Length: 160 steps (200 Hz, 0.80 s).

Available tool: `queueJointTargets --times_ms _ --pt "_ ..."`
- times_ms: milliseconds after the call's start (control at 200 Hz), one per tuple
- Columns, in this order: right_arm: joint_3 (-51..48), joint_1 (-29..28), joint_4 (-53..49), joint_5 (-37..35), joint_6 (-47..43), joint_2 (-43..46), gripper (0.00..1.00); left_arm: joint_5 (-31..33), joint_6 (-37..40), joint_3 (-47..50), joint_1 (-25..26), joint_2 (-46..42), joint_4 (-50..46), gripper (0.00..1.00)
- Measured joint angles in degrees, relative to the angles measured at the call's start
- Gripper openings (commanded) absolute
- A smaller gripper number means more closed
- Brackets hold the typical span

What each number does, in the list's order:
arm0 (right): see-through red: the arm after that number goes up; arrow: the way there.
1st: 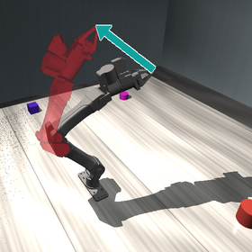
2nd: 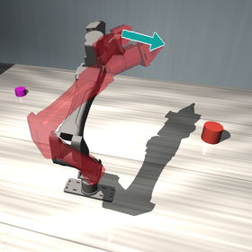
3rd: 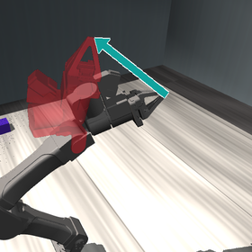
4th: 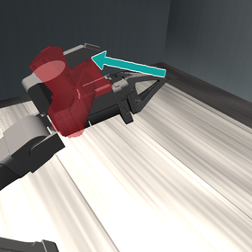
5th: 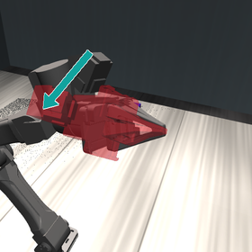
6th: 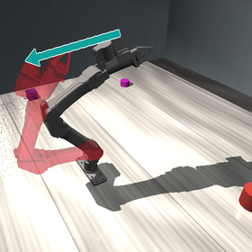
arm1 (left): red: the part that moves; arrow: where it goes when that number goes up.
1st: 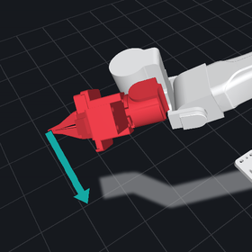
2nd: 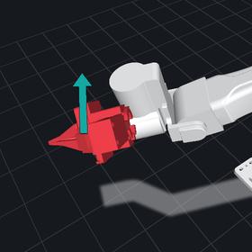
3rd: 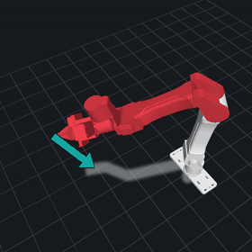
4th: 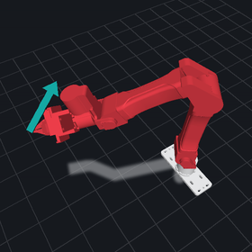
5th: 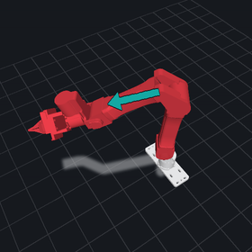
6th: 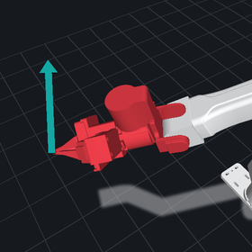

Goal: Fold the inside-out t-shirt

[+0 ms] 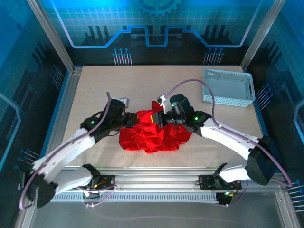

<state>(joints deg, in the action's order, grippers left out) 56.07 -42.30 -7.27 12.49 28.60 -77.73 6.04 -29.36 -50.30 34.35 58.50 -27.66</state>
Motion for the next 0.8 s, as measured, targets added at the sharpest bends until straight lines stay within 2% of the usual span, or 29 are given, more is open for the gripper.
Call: queueJointTargets --times_ms 75,145,295,630,800 --pt "0.0 0.0 0.4 0.6 0.2 -0.2 0.00 -0.5 1.0 2.2 2.9 -5.9 2.5 0.36" --pt "0.0 0.0 0.7 1.0 0.4 -0.2 0.00 -2.1 1.2 3.6 4.1 -7.0 5.0 0.34" --pt "0.0 -0.1 0.9 1.3 0.4 -0.2 0.00 -4.8 1.2 5.9 4.5 -1.2 8.8 0.38" --pt "0.0 -1.0 0.9 1.0 0.3 -0.1 0.00 -4.2 1.3 6.2 4.6 5.6 12.4 0.45" --pt "0.0 -1.2 0.8 0.9 0.3 -0.1 0.00 -3.3 1.6 6.1 4.6 7.6 13.0 0.52"
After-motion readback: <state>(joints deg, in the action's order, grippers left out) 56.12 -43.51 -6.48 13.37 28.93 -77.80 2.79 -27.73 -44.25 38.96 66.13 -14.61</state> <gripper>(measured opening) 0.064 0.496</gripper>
